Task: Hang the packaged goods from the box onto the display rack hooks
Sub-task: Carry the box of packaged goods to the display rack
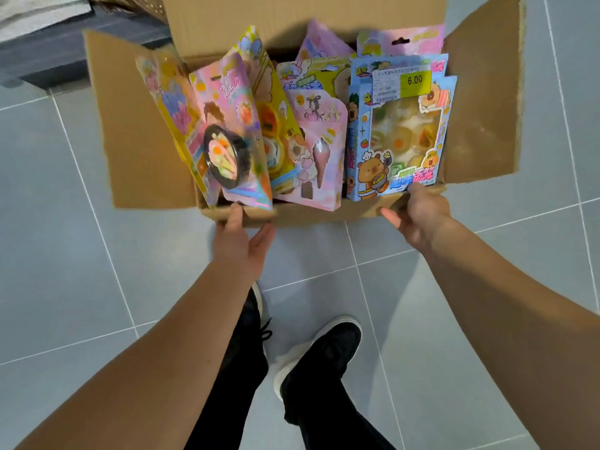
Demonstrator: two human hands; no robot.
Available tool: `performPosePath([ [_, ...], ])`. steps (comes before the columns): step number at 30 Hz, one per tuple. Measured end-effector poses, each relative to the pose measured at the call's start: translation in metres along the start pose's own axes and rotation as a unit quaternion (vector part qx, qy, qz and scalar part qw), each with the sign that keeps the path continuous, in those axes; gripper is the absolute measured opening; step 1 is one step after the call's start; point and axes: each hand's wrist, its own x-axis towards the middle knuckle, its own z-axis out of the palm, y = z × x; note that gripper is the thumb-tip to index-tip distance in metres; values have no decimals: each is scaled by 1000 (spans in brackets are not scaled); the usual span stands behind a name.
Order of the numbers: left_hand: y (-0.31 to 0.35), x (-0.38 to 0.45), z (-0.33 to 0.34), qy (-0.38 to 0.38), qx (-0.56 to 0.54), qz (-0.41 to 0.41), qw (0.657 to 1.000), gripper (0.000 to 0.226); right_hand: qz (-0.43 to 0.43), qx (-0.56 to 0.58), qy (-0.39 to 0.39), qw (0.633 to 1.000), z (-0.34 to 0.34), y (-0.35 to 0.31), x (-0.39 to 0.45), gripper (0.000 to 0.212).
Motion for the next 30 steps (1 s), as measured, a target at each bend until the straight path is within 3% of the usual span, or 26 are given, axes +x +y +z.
performPosePath([
  [3,12,5,-1,-17,44,-12,999,50,45,21,-16,999,1,22,-11,32],
  [6,23,16,0,-43,20,-30,998,49,66,52,-26,996,0,35,-14,39],
  [12,46,40,2,-85,-16,-64,994,69,94,145,-39,984,20,44,-14,37],
  [15,53,52,2,-82,-12,-90,993,65,93,179,-34,979,23,49,-12,37],
  [22,66,48,4,-90,17,-48,995,39,69,233,-39,969,20,40,-15,30],
  [30,87,-42,-11,-92,40,-64,993,32,94,268,-37,958,-22,44,-93,27],
])
